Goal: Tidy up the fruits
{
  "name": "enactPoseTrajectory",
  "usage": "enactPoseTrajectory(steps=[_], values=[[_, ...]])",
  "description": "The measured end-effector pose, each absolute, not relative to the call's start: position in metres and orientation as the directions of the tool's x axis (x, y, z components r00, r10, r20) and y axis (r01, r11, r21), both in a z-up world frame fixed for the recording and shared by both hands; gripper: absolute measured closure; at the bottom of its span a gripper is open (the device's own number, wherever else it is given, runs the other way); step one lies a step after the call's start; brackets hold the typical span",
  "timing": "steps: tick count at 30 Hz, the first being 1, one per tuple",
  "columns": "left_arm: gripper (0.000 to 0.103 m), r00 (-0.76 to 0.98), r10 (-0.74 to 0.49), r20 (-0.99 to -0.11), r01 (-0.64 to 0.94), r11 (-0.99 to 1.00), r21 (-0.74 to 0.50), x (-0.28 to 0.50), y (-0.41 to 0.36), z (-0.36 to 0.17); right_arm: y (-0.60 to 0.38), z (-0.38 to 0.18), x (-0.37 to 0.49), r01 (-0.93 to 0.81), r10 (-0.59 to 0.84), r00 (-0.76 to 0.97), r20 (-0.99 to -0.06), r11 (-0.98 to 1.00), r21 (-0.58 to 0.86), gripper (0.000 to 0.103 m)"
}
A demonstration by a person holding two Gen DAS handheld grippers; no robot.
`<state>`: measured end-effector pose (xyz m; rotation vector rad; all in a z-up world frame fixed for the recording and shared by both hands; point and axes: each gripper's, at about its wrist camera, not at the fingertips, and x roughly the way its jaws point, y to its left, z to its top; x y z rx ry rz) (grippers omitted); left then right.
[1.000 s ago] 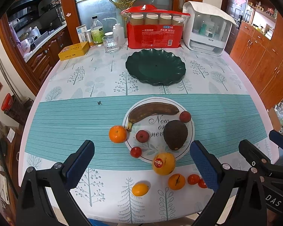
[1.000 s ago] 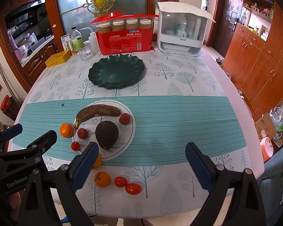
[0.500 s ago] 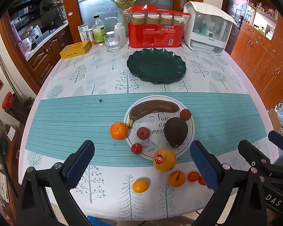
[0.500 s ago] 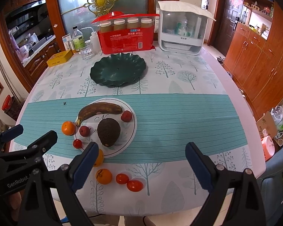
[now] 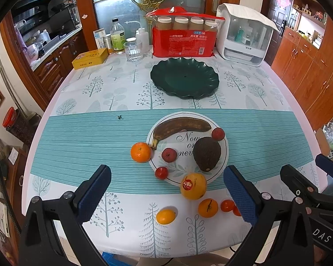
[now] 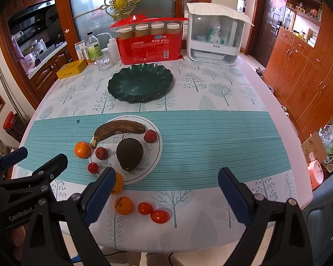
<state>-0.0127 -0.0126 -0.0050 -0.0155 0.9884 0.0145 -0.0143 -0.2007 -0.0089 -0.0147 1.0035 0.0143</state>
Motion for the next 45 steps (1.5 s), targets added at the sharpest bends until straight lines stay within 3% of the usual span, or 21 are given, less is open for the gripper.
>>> enactPoseTrajectory(steps=[45], values=[[0.002,0.521,-0.004,-0.854,-0.018,1.0,-0.015,-0.011,-0.009,-0.009,-0.202,-0.012,-0.013,-0.024,0.029,0.518,-0.855,1.0,0.019,0.009]])
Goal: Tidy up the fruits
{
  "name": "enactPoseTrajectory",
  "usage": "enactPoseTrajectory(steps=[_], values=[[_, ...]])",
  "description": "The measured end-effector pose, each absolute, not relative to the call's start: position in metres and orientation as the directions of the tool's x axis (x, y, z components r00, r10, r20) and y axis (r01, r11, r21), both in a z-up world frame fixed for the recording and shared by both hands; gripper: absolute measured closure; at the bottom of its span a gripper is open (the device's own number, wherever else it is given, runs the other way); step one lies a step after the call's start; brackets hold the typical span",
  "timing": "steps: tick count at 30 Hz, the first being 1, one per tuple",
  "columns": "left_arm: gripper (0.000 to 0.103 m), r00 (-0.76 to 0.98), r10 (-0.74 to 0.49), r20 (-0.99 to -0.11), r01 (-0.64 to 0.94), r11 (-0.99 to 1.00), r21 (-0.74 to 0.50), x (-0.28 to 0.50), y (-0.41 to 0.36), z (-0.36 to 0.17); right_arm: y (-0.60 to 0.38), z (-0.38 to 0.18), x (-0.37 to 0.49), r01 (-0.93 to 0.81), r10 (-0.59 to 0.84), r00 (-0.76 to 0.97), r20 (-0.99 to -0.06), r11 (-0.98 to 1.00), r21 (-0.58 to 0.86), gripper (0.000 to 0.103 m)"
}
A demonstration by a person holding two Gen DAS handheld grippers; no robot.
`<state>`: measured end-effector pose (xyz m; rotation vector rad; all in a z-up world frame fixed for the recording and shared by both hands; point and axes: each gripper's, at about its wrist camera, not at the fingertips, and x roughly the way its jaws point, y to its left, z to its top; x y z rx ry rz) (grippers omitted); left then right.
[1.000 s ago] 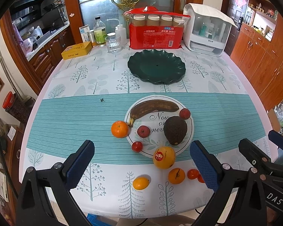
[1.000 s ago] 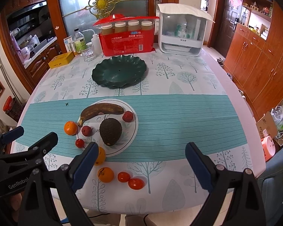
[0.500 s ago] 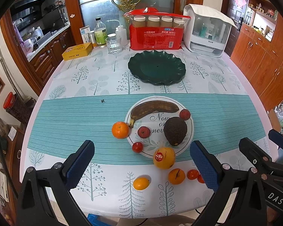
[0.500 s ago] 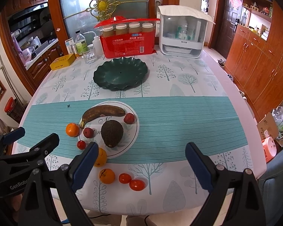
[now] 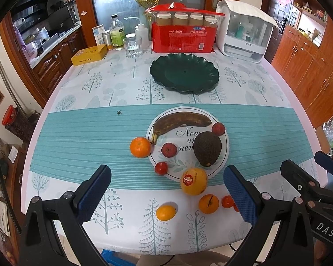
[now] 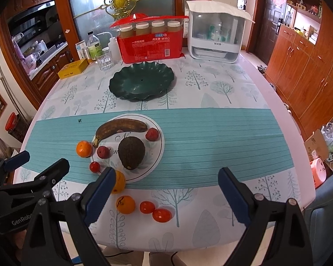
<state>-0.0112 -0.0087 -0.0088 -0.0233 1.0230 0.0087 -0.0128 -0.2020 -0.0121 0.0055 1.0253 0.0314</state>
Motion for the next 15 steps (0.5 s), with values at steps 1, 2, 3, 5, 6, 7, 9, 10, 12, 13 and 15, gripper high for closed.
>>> enactPoseTrajectory(steps=[1,2,3,5,6,7,9,10,12,13,15], values=[[0.002,0.515,-0.005,-0.857,-0.019,1.0,-0.017,-0.01,-0.008,-0.011,-0.202,-0.014,-0.013,-0.025,0.029,0.515,-0.857,1.0,0.019,0.009],[0.002,0.511,-0.006,-0.859,-0.019,1.0,-0.019,-0.009,-0.007,-0.013,-0.201,-0.015,-0.012,-0.026,0.03,0.511,-0.859,0.999,0.02,0.009],[0.002,0.506,-0.009,-0.862,-0.018,1.0,-0.021,-0.008,-0.006,-0.015,-0.201,-0.017,-0.011,-0.026,0.032,0.508,-0.861,0.999,0.021,0.009],[0.002,0.495,-0.013,-0.869,-0.017,1.0,-0.025,-0.008,-0.006,-0.02,-0.202,-0.021,-0.011,-0.027,0.036,0.498,-0.866,0.999,0.025,0.009],[0.002,0.489,-0.016,-0.872,-0.016,1.0,-0.027,-0.008,-0.006,-0.024,-0.202,-0.023,-0.01,-0.028,0.039,0.493,-0.869,0.999,0.028,0.009],[0.002,0.484,-0.019,-0.875,-0.015,0.999,-0.03,-0.007,-0.006,-0.026,-0.202,-0.025,-0.01,-0.03,0.044,0.488,-0.872,0.999,0.033,0.009],[0.002,0.471,-0.027,-0.881,-0.013,0.999,-0.038,-0.005,-0.005,-0.032,-0.203,-0.03,-0.009,-0.033,0.053,0.477,-0.877,0.999,0.042,0.009],[0.002,0.466,-0.031,-0.884,-0.013,0.999,-0.042,-0.005,-0.004,-0.036,-0.203,-0.032,-0.009,-0.034,0.058,0.471,-0.88,0.998,0.048,0.009],[0.002,0.452,-0.043,-0.891,-0.015,0.998,-0.056,-0.003,-0.001,-0.042,-0.206,-0.038,-0.007,-0.031,0.071,0.456,-0.887,0.997,0.064,0.009],[0.002,0.441,-0.052,-0.896,-0.018,0.998,-0.066,-0.002,0.001,-0.046,-0.207,-0.041,-0.006,-0.03,0.078,0.448,-0.891,0.997,0.072,0.009],[0.002,0.419,-0.069,-0.905,-0.021,0.996,-0.085,0.001,0.007,-0.056,-0.21,-0.047,-0.005,-0.026,0.09,0.43,-0.899,0.996,0.087,0.009]])
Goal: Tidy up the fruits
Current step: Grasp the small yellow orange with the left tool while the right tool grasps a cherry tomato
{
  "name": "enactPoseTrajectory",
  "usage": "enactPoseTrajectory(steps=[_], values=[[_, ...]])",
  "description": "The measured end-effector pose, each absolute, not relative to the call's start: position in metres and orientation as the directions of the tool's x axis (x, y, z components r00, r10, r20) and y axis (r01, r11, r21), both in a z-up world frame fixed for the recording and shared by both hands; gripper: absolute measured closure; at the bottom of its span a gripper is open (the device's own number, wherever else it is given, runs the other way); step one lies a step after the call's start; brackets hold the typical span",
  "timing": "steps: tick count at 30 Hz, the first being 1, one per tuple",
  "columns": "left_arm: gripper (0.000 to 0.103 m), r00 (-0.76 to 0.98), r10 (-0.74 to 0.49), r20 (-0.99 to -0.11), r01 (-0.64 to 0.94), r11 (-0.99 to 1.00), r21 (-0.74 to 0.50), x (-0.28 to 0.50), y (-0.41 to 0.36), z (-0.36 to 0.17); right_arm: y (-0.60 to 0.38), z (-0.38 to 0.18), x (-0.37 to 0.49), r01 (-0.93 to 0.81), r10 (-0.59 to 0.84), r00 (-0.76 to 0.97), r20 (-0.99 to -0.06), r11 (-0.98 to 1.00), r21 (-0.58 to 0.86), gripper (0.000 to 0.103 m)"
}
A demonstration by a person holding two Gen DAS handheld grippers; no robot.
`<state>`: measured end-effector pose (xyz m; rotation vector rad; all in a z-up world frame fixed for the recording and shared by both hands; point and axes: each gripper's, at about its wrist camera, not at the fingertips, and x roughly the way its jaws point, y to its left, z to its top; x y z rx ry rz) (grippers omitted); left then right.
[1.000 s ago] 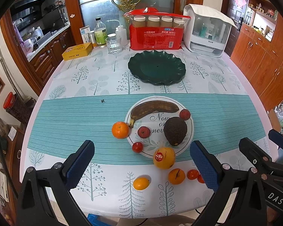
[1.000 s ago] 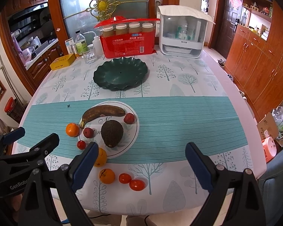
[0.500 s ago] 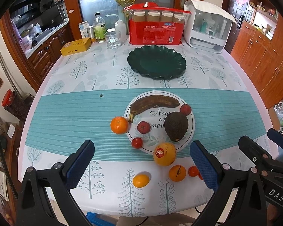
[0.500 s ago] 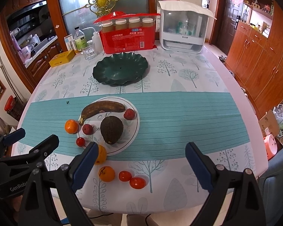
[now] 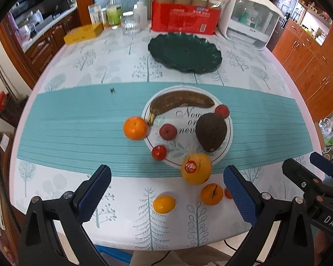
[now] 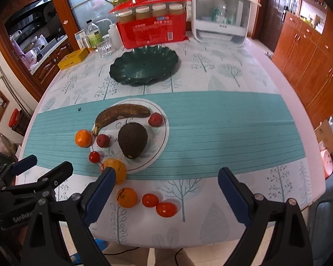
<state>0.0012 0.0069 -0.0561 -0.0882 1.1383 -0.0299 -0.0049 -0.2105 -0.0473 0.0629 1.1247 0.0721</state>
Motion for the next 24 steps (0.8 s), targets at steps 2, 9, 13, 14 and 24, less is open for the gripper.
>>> enactPoseTrajectory(steps=[2,9,13,14,24], values=[[0.002,0.403,-0.075,-0.912,-0.02,0.996,-0.09,0.005,0.013,-0.066,-0.215,-0.054,-0.004,-0.023,0.096,0.415,-0.905,0.995,0.095,0.01],[0.002,0.357,-0.086,-0.93,0.034,0.996,-0.079,0.005,0.028,-0.102,-0.225,-0.081,-0.003,-0.063,0.093,0.376,-0.922,0.995,0.075,0.015],[0.002,0.308,-0.131,-0.942,0.066,0.991,-0.116,0.0,0.033,-0.123,-0.234,-0.1,-0.008,-0.084,0.121,0.328,-0.937,0.992,0.098,0.02],[0.003,0.301,-0.138,-0.943,0.073,0.99,-0.122,-0.001,0.033,-0.127,-0.237,-0.104,-0.01,-0.088,0.129,0.316,-0.94,0.99,0.106,0.022],[0.011,0.264,-0.173,-0.949,0.148,0.979,-0.137,-0.01,0.019,-0.158,-0.221,-0.147,-0.023,-0.268,0.183,0.216,-0.959,0.956,0.122,0.041]])
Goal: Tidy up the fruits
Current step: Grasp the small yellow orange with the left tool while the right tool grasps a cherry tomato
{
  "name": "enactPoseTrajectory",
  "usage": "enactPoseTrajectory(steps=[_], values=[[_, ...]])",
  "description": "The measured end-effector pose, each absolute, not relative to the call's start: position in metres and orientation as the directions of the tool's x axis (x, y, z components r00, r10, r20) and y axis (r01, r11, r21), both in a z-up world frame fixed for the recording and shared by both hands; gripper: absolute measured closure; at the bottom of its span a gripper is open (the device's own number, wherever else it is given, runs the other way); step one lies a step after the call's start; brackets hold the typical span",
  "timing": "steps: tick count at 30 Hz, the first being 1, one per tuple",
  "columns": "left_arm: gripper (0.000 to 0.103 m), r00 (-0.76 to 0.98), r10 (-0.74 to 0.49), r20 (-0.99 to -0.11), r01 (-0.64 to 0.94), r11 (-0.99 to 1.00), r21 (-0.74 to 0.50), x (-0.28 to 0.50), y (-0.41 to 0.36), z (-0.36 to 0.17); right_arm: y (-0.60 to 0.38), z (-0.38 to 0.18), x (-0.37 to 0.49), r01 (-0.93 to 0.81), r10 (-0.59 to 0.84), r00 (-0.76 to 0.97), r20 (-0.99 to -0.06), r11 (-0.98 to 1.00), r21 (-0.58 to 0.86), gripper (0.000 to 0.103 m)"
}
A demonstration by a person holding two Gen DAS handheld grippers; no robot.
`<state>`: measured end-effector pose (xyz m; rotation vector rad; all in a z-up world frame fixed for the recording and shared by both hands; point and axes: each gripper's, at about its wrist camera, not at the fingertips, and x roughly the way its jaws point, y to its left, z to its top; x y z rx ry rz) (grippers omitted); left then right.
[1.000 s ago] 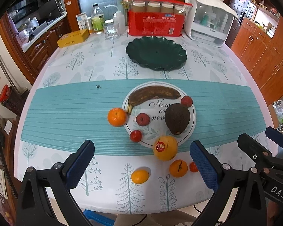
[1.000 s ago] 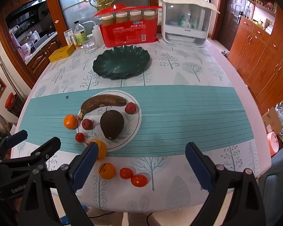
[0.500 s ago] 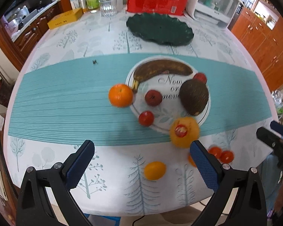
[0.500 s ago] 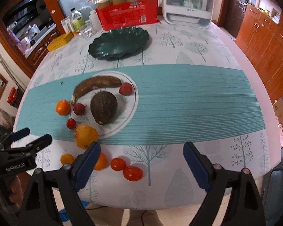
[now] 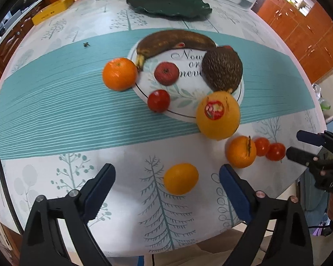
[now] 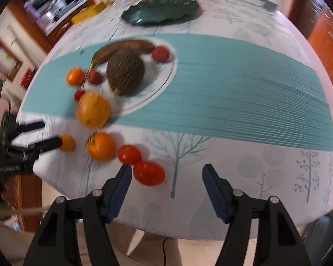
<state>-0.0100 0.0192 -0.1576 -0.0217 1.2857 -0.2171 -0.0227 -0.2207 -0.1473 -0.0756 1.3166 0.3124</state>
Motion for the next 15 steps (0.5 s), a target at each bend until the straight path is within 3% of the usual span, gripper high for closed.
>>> enactPoseTrajectory(steps=[4,10,15], values=[[0.017,0.246,-0.176,-0.953,0.156,0.978,-0.14,-0.011,0.017,-0.167,-0.21,-0.161,-0.026,-0.328,0.183,0.188,-0.965,0.938,0.114,0.046],[0.038,0.21,-0.196,-0.958,0.152,0.974,-0.166,-0.009,0.015,-0.182,-0.208,-0.173,-0.022,-0.339,0.196,0.169,-0.966,0.932,0.13,0.057],[0.07,0.215,-0.197,-0.957,0.193,0.969,-0.157,-0.011,0.006,-0.184,-0.21,-0.177,-0.021,-0.348,0.22,0.168,-0.961,0.925,0.152,0.068]])
